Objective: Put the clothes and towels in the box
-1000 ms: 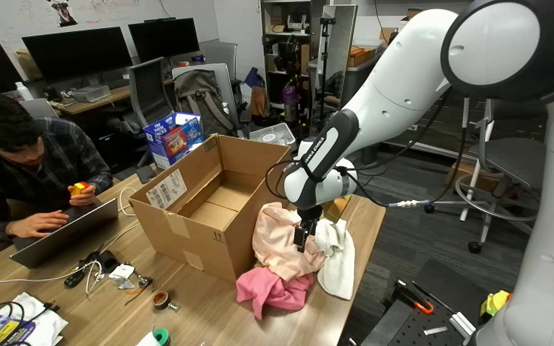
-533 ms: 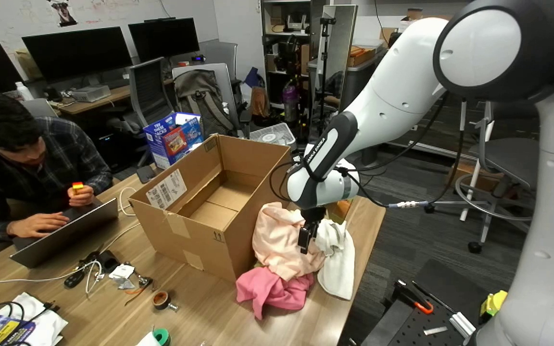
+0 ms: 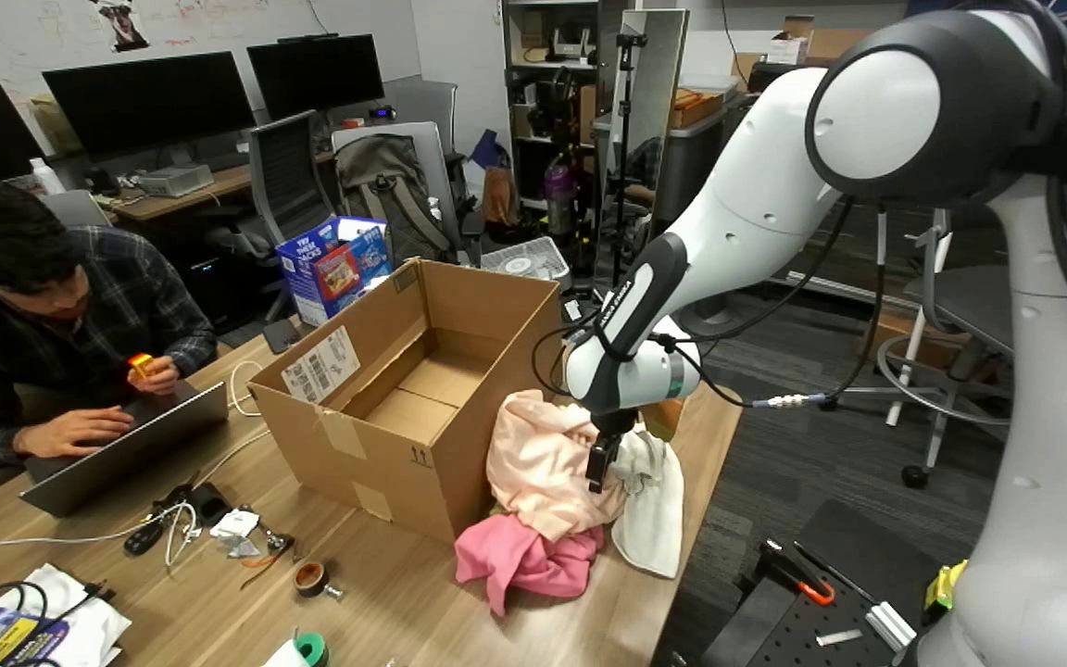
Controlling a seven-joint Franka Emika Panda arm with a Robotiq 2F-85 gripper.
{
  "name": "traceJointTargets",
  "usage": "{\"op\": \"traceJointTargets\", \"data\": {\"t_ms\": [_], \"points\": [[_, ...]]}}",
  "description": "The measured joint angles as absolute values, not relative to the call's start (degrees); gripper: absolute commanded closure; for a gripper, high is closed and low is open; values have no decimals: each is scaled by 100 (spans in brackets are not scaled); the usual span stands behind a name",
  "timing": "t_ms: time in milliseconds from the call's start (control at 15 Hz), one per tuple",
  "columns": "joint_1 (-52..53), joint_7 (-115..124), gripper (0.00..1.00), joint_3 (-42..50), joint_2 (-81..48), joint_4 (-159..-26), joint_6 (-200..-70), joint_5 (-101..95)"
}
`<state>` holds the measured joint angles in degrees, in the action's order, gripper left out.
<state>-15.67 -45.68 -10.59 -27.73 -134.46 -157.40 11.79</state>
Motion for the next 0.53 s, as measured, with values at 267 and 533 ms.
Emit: {"op": "traceJointTargets", "data": {"t_ms": [267, 533], "points": [[-1669, -4639, 0, -1051, -2944, -13445, -15947, 1132], [-1669, -4546, 34, -991, -2993, -13444, -16046, 979]]}}
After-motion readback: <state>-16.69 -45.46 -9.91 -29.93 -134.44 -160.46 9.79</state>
